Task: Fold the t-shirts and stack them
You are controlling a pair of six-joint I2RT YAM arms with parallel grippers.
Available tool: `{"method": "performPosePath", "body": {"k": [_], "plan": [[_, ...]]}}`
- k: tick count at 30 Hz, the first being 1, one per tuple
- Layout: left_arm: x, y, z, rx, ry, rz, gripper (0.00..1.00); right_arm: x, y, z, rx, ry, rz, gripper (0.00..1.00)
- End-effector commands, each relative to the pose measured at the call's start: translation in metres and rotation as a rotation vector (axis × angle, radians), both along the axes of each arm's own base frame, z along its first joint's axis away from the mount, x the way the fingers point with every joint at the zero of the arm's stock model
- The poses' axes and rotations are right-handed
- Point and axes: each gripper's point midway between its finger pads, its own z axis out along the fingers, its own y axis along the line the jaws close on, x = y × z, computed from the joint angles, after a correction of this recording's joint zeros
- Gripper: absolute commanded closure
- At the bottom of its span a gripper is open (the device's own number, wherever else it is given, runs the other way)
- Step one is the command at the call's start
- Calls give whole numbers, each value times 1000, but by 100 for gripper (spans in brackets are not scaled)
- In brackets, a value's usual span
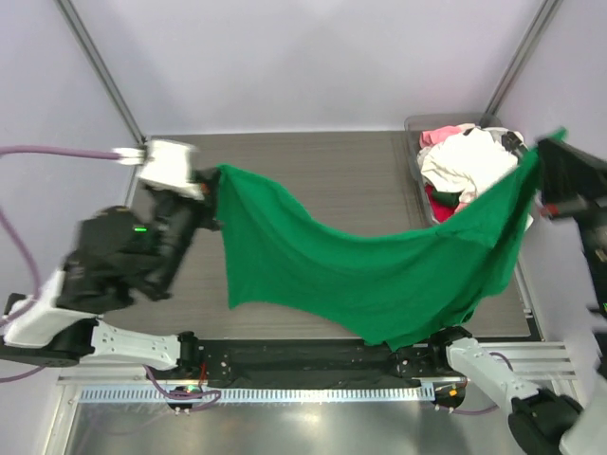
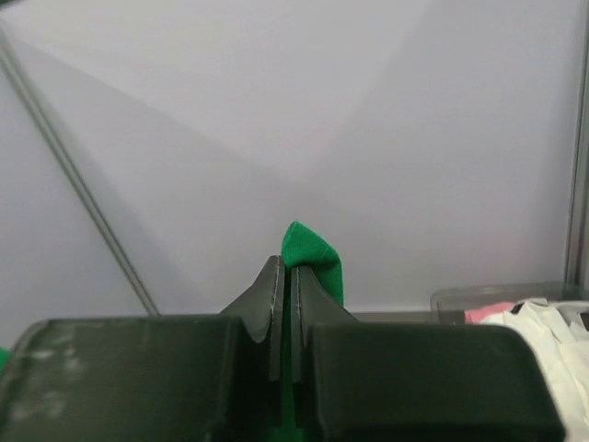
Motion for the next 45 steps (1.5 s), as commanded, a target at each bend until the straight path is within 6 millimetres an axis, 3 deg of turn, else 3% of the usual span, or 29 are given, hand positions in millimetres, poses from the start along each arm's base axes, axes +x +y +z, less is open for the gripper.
{"method": "performPosePath", "body": {"k": [1,4,6,7,8,10,11,12,13,14,15,16,17,18,20,22,24,25,27,28,29,31,32,33,35,36,38,39,45], "plan": [[24,-45,-16,180,-57,170,100,142,27,-70,-58,349,-77,99],[62,-63,-49,225,11,193,100,221,42,-138,-74,584,-127,99],[105,-42,-82,222,108,287,100,253,47,-167,-74,667,-159,99],[119,-45,-100,239,158,239,100,288,50,-203,-81,754,-214,99],[150,-10,-116,228,212,339,100,302,49,-208,-78,768,-245,99],[188,9,-154,206,324,388,100,337,42,-236,-78,833,-356,99],[212,45,-169,180,386,450,100,369,44,-296,-143,971,-419,99],[228,59,-183,174,438,476,100,386,41,-273,-103,920,-460,99],[249,71,-221,186,551,521,100,392,36,-287,-123,977,-503,99],[267,99,-244,157,638,549,100,429,40,-302,-116,962,-533,99],[285,104,-233,102,636,553,100,439,39,-309,-115,962,-540,97],[301,108,-287,120,792,565,100,450,34,-320,-94,963,-554,65],[311,108,-298,76,856,523,95,458,32,-327,-76,961,-561,33],[328,103,-276,34,825,504,87,460,32,-351,-92,1013,-553,1],[332,91,-323,79,997,469,63,464,35,-381,-93,1050,-525,0],[333,87,-328,96,1015,472,45,459,37,-377,-84,1050,-499,0],[326,88,-325,87,1009,497,39,447,42,-380,-91,1081,-458,0],[320,90,-340,94,1033,513,33,442,45,-381,-91,1091,-441,0],[305,95,-322,60,993,540,31,426,52,-400,-121,1145,-411,0],[293,98,-337,66,1018,548,30,420,62,-383,-101,1110,-354,0],[286,98,-336,60,1017,543,30,414,68,-389,-106,1121,-318,0],[270,97,-321,15,969,532,31,392,95,-417,-136,1185,-213,0],[251,95,-345,21,1031,511,32,385,106,-409,-127,1157,-170,0],[239,92,-351,12,1040,502,32,370,112,-435,-145,1217,-141,0],[223,83,-344,-39,994,468,33,353,145,-445,-133,1224,-13,2],[201,83,-373,-19,1059,473,33,335,148,-476,-147,1292,13,3],[184,78,-378,-71,1061,456,33,313,164,-509,-122,1353,95,6],[167,80,-398,-69,1110,466,33,307,166,-519,-115,1371,110,7],[131,77,-436,-153,1164,480,34,265,159,-578,-125,1476,96,11]]}}
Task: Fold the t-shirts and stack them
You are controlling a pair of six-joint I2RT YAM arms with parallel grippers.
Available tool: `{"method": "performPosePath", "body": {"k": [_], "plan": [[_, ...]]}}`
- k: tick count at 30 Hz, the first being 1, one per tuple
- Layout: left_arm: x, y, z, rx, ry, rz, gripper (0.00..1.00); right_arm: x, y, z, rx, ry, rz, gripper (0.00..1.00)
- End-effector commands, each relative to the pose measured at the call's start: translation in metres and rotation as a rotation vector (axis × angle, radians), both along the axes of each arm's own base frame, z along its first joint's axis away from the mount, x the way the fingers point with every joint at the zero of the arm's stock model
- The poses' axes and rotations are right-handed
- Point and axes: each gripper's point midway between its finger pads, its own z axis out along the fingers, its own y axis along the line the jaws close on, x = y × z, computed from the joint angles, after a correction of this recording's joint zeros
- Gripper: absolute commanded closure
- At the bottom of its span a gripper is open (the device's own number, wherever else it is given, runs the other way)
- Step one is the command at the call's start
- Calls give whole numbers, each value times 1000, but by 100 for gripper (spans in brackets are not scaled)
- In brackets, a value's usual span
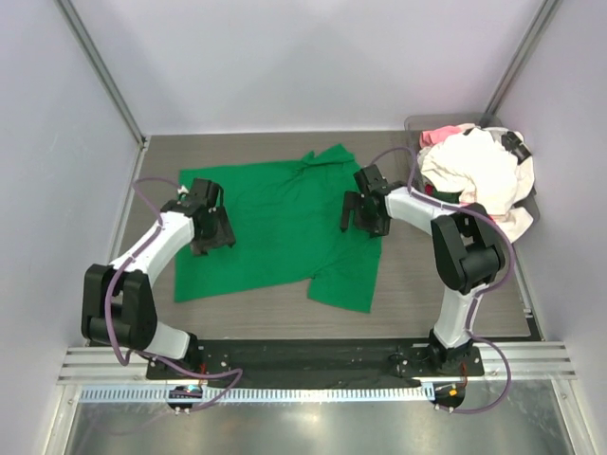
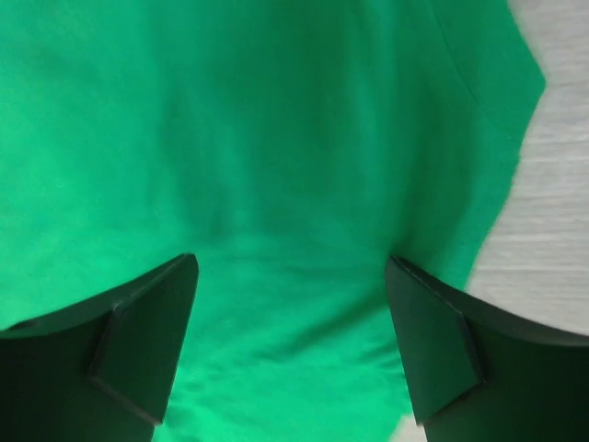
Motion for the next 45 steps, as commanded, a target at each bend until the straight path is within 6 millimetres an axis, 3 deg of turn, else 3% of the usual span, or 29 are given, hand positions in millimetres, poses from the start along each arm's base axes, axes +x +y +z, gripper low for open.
{"method": "performPosePath", "body": {"k": [1,2,4,5,7,8,10,11,14,19,22,25,26,27,28,29,30,31,32,33,34,35,37,38,41,42,43,44,45], "plan": [[4,-10,-6,-80,-50,49,34,7,3,3,41,-78,-33,11],[1,-10,-11,-80,-33,61,34,-6,-5,-9,16,-48,-43,11],[-7,-9,-23,-78,-2,75,34,-15,-13,-13,-15,-47,-61,11],[-10,-9,-28,-81,9,83,34,-32,-20,-26,-41,-11,-62,11],[-15,-10,-38,-93,36,111,35,-47,-29,-30,-71,-2,-89,11],[-24,-9,-48,-92,65,125,35,-67,-38,-41,-96,38,-98,11],[-33,-8,-59,-98,89,158,35,-86,-43,-43,-110,53,-138,11],[-44,-6,-68,-92,117,170,35,-106,-52,-53,-132,90,-158,11],[-55,-7,-74,-114,128,202,36,-141,-62,-57,-138,126,-208,11],[-87,-14,-77,-145,152,214,38,-173,-67,-43,-139,131,-230,9],[-102,-32,-57,-190,120,164,38,-173,-69,-10,-118,69,-237,8],[-98,-51,-9,-257,7,59,37,-150,-60,45,-49,-71,-227,8],[-96,-51,8,-257,-37,6,37,-133,-51,74,-6,-144,-219,8],[-103,-47,17,-237,-24,-15,36,-123,-50,90,-8,-190,-201,7],[-94,-47,43,-231,-83,-45,36,-113,-47,102,-10,-220,-192,7],[-93,-43,54,-208,-99,-62,35,-95,-42,128,3,-282,-197,6],[-97,-36,64,-161,-102,-108,34,-83,-46,137,-36,-311,-188,6],[-94,-30,73,-125,-126,-120,34,-70,-45,128,-76,-283,-185,6],[-90,-26,89,-104,-165,-132,34,-50,-39,147,-65,-318,-184,6],[-89,-22,95,-65,-191,-182,34,-36,-43,149,-82,-317,-183,8],[-86,-15,99,-29,-220,-183,34,-20,-39,128,-116,-259,-170,10],[-84,-11,98,-2,-233,-192,34,2,-33,145,-99,-297,-175,11],[-82,-9,107,0,-285,-195,32,29,-36,139,-121,-281,-177,14],[-82,-13,109,-17,-299,-209,32,52,-34,133,-137,-272,-187,14],[-78,-16,116,-41,-392,-229,33,87,-56,130,-166,-255,-260,16],[-76,-15,112,-34,-414,-226,33,95,-60,110,-179,-214,-271,19],[-77,-11,118,-28,-469,-228,32,104,-71,103,-178,-199,-294,21],[-76,-8,120,-13,-496,-224,32,115,-69,104,-147,-205,-298,23],[-76,-3,123,6,-519,-213,30,122,-71,85,-154,-168,-299,25]]}}
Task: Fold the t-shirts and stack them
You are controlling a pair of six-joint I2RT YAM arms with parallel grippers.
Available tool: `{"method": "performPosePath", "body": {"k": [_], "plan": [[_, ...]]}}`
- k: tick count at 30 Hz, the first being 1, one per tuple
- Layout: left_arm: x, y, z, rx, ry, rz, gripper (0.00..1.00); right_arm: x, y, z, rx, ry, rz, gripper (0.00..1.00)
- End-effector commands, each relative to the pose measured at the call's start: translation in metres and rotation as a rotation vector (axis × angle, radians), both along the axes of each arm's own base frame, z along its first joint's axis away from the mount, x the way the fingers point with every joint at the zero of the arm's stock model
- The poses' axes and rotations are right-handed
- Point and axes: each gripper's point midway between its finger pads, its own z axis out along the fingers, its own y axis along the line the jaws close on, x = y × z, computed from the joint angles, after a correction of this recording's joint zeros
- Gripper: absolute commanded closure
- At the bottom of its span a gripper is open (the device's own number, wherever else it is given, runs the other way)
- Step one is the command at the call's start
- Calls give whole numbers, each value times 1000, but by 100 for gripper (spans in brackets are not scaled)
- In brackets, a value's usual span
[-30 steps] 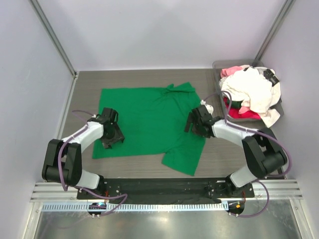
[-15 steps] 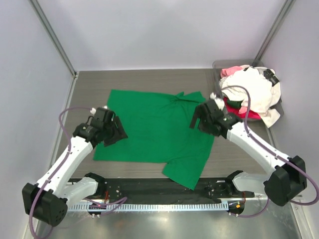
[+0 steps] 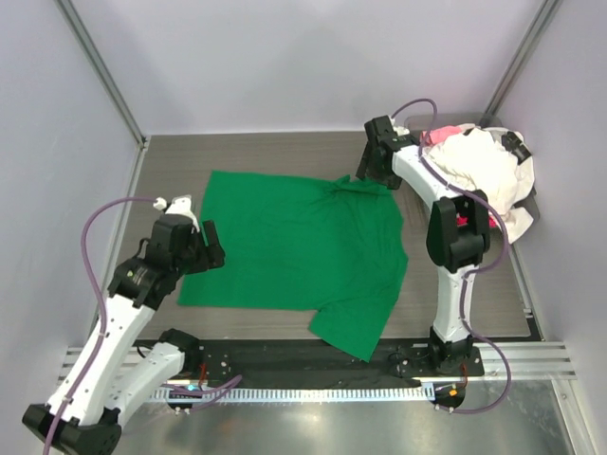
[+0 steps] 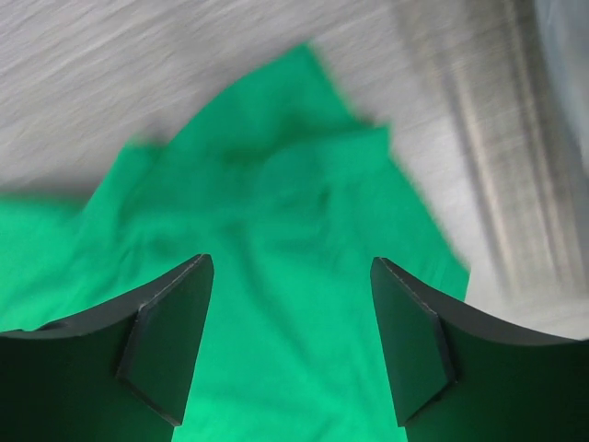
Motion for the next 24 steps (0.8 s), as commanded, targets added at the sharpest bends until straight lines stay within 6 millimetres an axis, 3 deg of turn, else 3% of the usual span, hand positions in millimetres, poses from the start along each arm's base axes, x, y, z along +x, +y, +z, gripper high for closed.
{"method": "performPosePath", "body": {"k": [1,2,3,5,10,18,19,22,23,24], "plan": [[9,14,19,51,-148,22,28,24,-17,1,11,6,-22,26],[6,19,22,44,-166,51,26,33,-17,5,30,-10,-27,27],[6,24,22,53,-176,78,24,37,-16,-11,31,16,-30,28],[4,25,21,42,-186,92,23,44,-13,-17,41,19,-27,28],[5,21,15,38,-170,74,21,46,-4,-42,88,58,-50,30],[5,18,15,24,-164,60,21,46,4,-59,109,75,-61,34],[5,18,15,24,-167,61,21,47,6,-59,113,75,-54,37],[4,18,16,22,-173,63,21,51,8,-62,119,74,-44,60],[4,18,16,23,-172,63,21,52,8,-61,123,72,-43,74],[4,19,16,24,-171,64,21,53,10,-61,127,71,-38,82]]}}
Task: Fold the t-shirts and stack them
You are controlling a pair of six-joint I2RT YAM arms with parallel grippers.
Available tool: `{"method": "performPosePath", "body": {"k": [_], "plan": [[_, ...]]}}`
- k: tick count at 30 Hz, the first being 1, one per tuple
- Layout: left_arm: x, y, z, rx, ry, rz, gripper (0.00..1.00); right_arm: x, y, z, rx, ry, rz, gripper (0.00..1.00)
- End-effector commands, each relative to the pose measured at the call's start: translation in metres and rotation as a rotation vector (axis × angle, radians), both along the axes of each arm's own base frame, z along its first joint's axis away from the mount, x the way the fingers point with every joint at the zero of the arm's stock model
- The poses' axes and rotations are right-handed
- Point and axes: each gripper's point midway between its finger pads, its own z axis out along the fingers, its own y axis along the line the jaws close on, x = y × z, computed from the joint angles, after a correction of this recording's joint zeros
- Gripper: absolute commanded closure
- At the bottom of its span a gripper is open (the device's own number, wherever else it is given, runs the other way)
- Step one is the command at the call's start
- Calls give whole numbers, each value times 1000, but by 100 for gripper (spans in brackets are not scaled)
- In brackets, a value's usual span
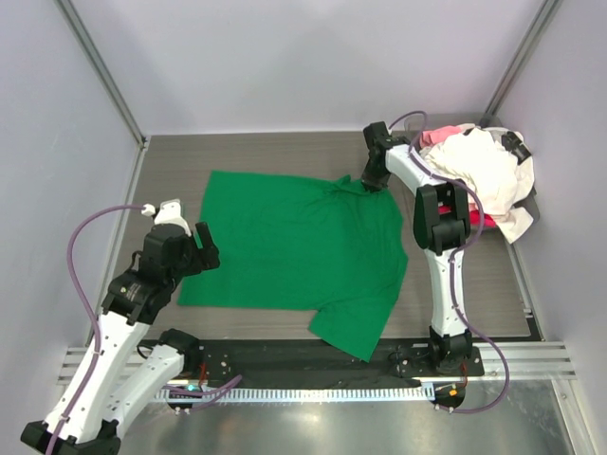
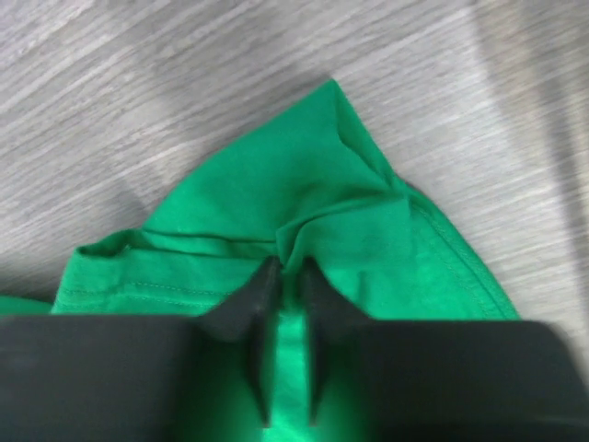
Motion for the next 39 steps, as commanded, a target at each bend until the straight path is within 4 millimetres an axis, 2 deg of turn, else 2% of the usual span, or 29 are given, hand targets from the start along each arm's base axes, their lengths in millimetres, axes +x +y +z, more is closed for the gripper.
{"method": "performPosePath", "body": {"k": [1,2,3,4,6,9,10,12,15,16,17,18,19,20,21,22,23,26,27,28,30,33,34,35,37,38,39], "plan": [[6,-1,10,-11,-53,-2,21,23,10,24,42,-82,7,88],[6,-1,10,-11,-50,-1,21,26,11,27,47,-91,4,95],[6,-1,10,-11,-52,0,21,31,12,32,53,-107,2,97],[6,-1,10,-11,-52,2,21,43,16,45,65,-150,0,99],[6,0,9,-9,-52,5,21,61,22,62,91,-210,7,99],[7,0,8,-6,-43,7,21,107,41,92,159,-377,42,99],[7,0,7,-5,-40,8,21,118,45,95,172,-419,58,95],[7,0,7,-5,-39,11,21,133,47,100,161,-492,77,1],[7,1,7,-2,-40,16,21,137,38,107,121,-513,63,0],[7,1,7,-2,-39,16,21,132,32,102,97,-495,51,0],[7,1,7,-1,-39,16,21,128,30,117,93,-513,48,0],[8,1,6,-2,-38,17,21,124,27,123,85,-518,46,0],[8,1,6,1,-35,18,21,117,23,116,71,-493,45,0],[8,1,5,1,-31,17,22,105,19,124,47,-489,46,0],[8,1,5,1,-32,17,21,104,17,142,43,-518,40,0],[8,0,5,1,-32,15,22,91,15,127,26,-474,44,0],[9,0,5,1,-31,17,22,83,13,131,13,-469,41,0],[11,-1,0,10,-9,15,21,42,14,120,-6,-389,50,0],[12,-1,-3,15,2,14,21,29,14,127,-5,-383,49,0],[14,-3,-4,17,15,7,20,8,12,101,-19,-310,55,0],[20,-17,-21,19,109,-51,19,-29,12,79,-36,-225,72,0],[37,-35,-47,9,262,-76,19,-67,11,52,-42,-117,118,0],[46,-38,-47,6,270,-71,20,-74,12,47,-35,-96,131,0],[57,-42,-62,17,324,-66,20,-80,12,40,-35,-68,143,0],[81,-47,-67,-19,316,-52,20,-87,10,30,-47,-24,162,0],[96,-50,-61,-40,299,-43,21,-90,9,27,-55,-9,170,0],[110,-53,-78,-45,341,-25,21,-89,8,25,-64,2,170,0]]}}
